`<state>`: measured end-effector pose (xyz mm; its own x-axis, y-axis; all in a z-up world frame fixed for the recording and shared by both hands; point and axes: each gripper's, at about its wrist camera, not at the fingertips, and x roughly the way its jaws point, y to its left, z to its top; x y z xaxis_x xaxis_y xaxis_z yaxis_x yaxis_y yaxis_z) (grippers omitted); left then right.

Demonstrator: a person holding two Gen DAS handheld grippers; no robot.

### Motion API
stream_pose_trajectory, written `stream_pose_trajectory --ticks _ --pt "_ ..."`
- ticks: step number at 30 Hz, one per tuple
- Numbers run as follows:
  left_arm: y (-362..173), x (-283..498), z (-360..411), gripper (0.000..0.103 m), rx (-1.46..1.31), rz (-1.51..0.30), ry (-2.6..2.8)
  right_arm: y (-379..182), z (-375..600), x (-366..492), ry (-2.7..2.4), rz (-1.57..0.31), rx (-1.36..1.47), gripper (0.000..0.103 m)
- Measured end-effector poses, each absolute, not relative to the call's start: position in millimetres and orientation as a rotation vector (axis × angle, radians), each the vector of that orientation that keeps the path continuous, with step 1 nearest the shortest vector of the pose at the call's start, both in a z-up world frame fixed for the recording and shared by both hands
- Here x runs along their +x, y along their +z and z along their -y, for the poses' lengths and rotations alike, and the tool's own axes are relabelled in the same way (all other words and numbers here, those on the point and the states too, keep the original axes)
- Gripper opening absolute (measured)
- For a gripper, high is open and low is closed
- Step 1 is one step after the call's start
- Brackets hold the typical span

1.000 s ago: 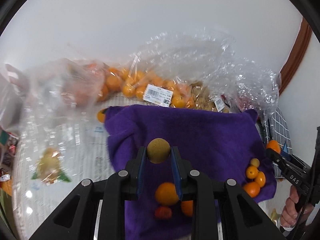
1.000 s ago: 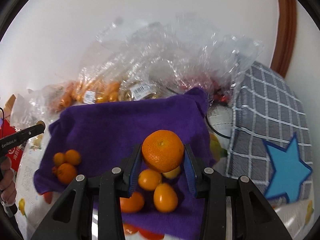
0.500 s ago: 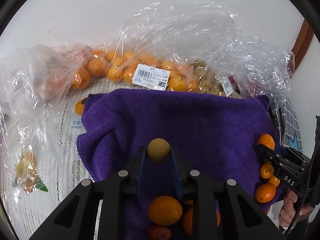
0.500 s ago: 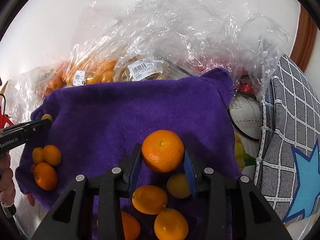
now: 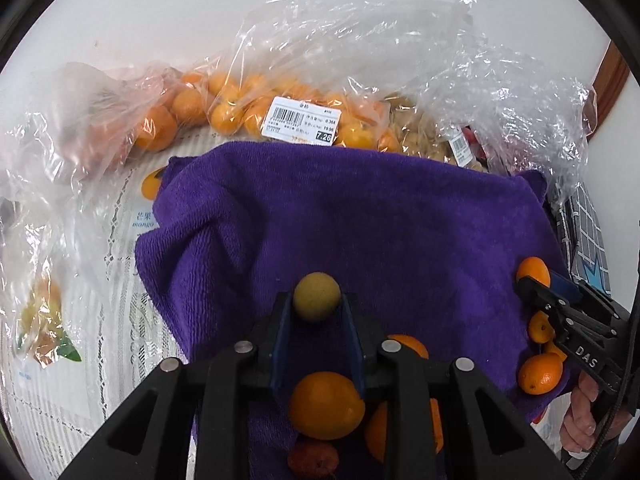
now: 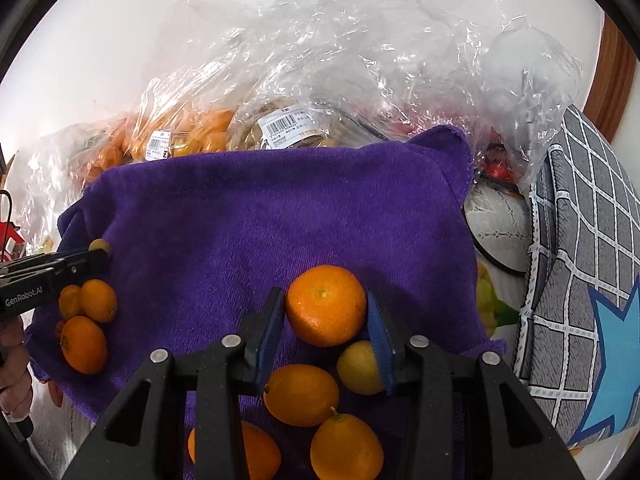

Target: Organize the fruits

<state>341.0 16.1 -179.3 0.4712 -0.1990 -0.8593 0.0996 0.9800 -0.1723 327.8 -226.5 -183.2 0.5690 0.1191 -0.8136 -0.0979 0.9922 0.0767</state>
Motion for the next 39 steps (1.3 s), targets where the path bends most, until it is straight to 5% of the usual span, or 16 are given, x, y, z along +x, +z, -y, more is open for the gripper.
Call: stream_pose_trajectory --ticks 9,19,24,39 --pt "-136.6 301.9 -16.9 0.053 -0.077 -1.001 -0.141 -144.8 234.5 293.6 0.067 -0.911 0.040 0.061" --pt "-57.5 187.0 -6.9 0.077 -0.035 -0.857 -0.134 -58.4 241.6 187.0 -0.015 -0.824 0.050 0.064" --pt "-34.5 133.4 -4.5 0.089 -0.039 -0.790 -0.113 -29.9 238.5 121.4 -0.008 -0.738 0.034 0.095" --pt "-15.2 60.3 8.8 0.090 -0.020 -0.714 -0.083 -23.8 255.1 32.9 -0.047 -0.703 0.051 0.100"
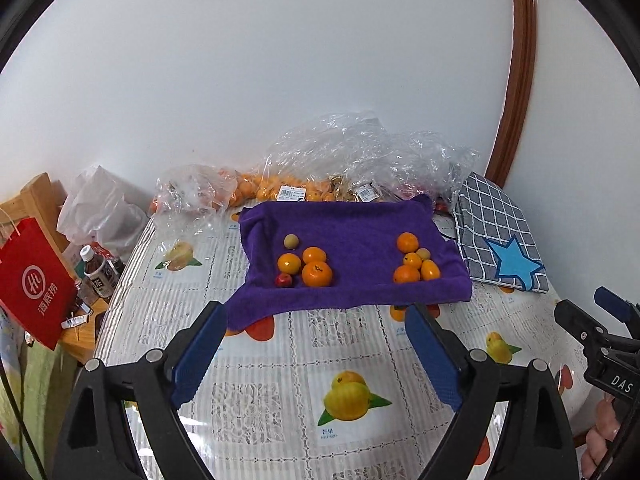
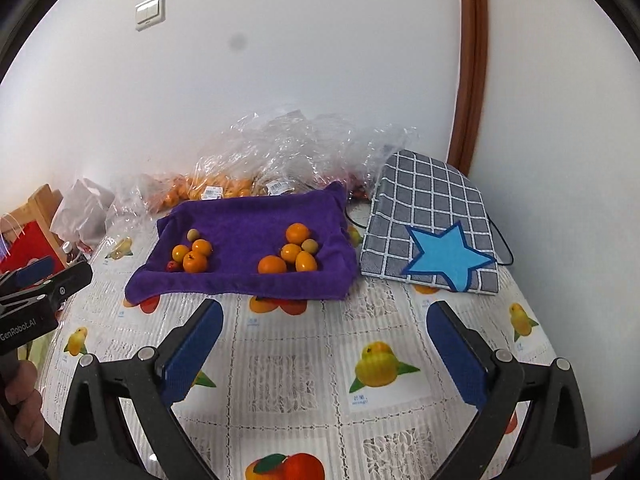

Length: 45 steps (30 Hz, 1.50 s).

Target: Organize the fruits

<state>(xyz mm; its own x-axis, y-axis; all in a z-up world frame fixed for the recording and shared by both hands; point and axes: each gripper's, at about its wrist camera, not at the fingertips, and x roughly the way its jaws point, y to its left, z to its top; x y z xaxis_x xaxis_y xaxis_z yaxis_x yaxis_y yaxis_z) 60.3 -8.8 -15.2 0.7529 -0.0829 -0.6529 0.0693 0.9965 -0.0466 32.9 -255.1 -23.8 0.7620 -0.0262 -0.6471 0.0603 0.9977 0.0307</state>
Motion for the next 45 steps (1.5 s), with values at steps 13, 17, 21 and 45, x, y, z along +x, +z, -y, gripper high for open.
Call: stream_pose_trajectory --ticks 13,17,21,45 --pt "-13.3 52.3 9.1 0.091 -0.011 -0.700 -0.081 -23.8 259.5 19.7 -0.064 -0.682 0.066 0.100" --pt "-12.6 51.0 8.4 0.091 -0.012 -0.699 -0.073 -24.1 258.6 18.0 -0.065 -0.677 0.067 0.100" --pt "-12.3 51.6 6.9 0.091 -0.018 -0.699 -0.069 -23.8 258.5 17.3 -0.065 -0.676 0.069 0.100" --pt "-12.5 51.5 4.1 0.091 -0.027 -0.697 -0.057 -23.0 256.8 17.3 -0.063 -0.678 0.072 0.100"
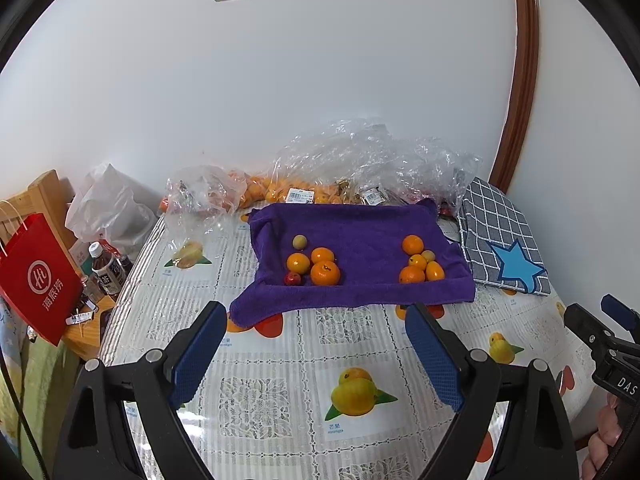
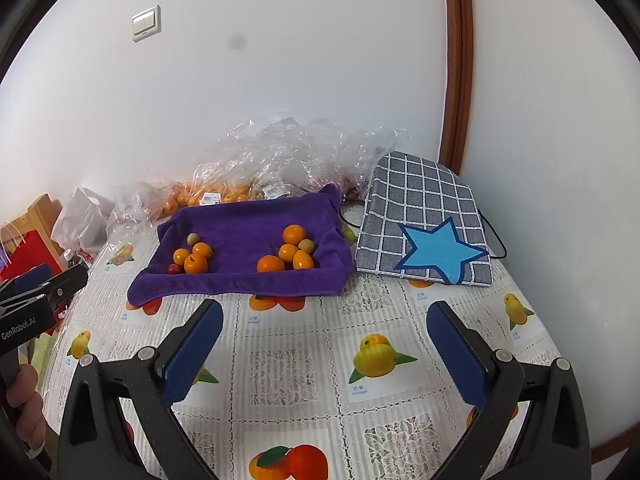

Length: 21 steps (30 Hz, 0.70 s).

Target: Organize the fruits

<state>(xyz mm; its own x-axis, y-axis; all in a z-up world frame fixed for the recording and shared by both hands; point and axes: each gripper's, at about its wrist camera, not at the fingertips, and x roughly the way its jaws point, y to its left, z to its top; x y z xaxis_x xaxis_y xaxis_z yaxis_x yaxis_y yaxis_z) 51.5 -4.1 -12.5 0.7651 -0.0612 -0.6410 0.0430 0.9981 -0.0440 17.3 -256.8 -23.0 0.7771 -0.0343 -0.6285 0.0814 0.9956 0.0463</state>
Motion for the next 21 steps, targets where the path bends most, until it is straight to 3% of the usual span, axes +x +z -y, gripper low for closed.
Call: stream_pose_trajectory --ticks 21 --pt "-13.7 48.5 3.9 0.091 -0.034 -0.690 -0.060 -24.4 257.9 15.2 -0.065 -0.675 0.084 0.100"
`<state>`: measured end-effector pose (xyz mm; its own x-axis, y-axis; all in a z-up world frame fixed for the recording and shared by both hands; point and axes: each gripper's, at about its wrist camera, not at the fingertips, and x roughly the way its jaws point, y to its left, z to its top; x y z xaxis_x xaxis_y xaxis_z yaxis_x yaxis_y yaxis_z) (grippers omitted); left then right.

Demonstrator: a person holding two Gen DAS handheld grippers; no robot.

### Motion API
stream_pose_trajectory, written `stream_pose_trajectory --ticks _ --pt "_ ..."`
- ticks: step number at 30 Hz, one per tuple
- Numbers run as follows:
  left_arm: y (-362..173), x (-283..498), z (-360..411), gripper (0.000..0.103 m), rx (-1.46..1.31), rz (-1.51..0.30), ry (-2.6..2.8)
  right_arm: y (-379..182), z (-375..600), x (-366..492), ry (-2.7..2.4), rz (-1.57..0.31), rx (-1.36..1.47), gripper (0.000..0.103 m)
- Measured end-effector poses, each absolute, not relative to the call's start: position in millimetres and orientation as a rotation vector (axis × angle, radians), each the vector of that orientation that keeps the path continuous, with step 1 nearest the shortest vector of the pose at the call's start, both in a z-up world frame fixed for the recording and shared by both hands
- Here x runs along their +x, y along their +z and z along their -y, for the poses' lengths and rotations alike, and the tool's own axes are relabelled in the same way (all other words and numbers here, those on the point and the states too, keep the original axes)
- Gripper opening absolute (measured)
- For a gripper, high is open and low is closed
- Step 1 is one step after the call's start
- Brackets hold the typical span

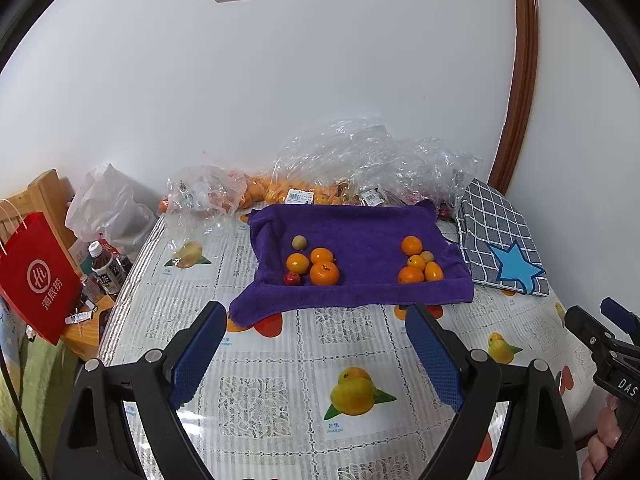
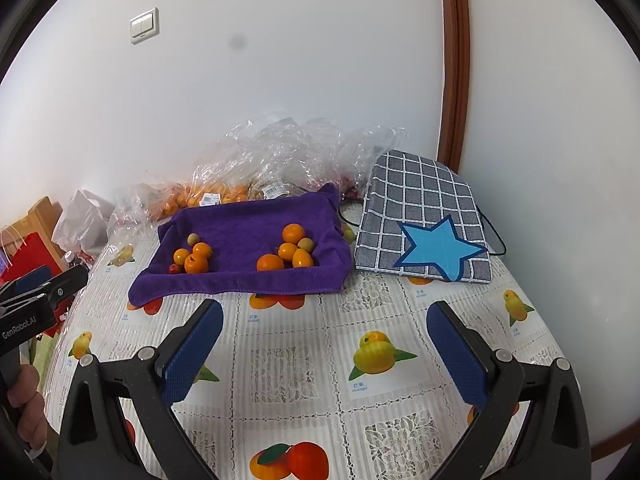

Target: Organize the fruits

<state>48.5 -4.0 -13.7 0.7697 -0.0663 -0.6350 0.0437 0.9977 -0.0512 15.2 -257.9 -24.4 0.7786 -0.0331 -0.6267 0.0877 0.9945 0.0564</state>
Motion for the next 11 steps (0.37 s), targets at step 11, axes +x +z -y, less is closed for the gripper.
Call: stream_pose_trajectory --ticks 11 --pt "-13.8 47.6 3.7 0.091 -0.032 -0.684 -0.055 -24.9 257.3 14.6 -0.066 -0.673 0.081 0.100"
